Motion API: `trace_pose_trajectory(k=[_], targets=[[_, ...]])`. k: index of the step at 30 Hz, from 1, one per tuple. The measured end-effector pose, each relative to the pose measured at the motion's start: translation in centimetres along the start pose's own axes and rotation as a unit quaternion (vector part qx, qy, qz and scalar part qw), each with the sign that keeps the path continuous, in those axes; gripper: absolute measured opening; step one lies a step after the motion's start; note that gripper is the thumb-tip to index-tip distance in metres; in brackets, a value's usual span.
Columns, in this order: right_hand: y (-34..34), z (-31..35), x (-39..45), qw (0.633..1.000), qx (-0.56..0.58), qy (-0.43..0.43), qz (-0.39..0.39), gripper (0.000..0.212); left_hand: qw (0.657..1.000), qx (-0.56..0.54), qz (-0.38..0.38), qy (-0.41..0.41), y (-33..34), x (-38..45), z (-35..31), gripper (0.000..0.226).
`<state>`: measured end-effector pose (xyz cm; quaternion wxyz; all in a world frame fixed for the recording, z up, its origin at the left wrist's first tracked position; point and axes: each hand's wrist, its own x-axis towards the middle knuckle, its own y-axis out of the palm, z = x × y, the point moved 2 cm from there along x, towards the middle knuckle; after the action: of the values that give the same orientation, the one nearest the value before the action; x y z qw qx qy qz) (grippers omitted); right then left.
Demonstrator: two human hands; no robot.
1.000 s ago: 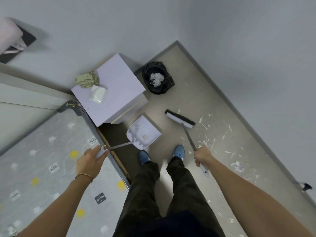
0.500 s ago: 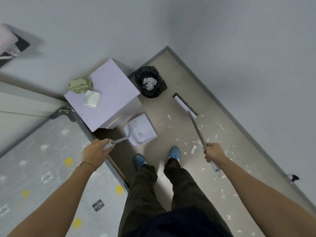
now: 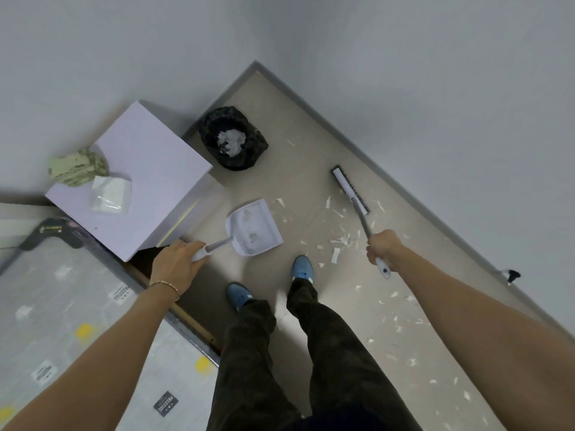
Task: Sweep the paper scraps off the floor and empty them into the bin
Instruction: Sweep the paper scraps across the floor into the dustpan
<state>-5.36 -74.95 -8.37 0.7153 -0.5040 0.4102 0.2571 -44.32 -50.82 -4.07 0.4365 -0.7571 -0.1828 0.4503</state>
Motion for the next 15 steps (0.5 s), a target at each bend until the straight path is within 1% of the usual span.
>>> trace_pose_trajectory(k=[3, 6, 8, 10, 12, 14, 15], targets=[[2.0, -0.6, 0.2, 0.999, 0.007, 0.020, 0.038, 0.008, 1.000, -0.017, 0.013, 0.011, -0.2, 1.3, -0.9, 0.023], [3.6, -0.9, -0.3, 0.998, -0.002, 0.022, 0.051, 0.013, 0.999, -0.026, 0.026, 0.029, -0.3, 2.3, -2.2, 0.028], [4.5, -0.6, -1.3, 0.998, -0.007, 0.020, 0.057, 0.010, 0.998, -0.024, 0.028, 0.043, -0.4, 3.0, -3.3, 0.030], [5.2, -0.4, -1.7, 0.998, 0.016, 0.017, 0.062, 0.009, 0.998, -0.016, 0.025, 0.060, -0.4, 4.1, -4.7, 0.030], [5.8, 0.1, -2.7, 0.997, 0.038, 0.018, 0.071, 0.014, 0.997, -0.010, 0.022, 0.075, -0.5, 5.4, -6.1, 0.030], [6.3, 1.0, -3.6, 0.995, 0.052, 0.013, 0.080, 0.004, 0.996, -0.016, 0.018, 0.086, -0.6, 7.0, -7.5, 0.027], [6.5, 1.4, -4.2, 0.995, 0.055, 0.011, 0.086, 0.012, 0.996, -0.021, 0.016, 0.090, -0.7, 7.7, -8.2, 0.026]])
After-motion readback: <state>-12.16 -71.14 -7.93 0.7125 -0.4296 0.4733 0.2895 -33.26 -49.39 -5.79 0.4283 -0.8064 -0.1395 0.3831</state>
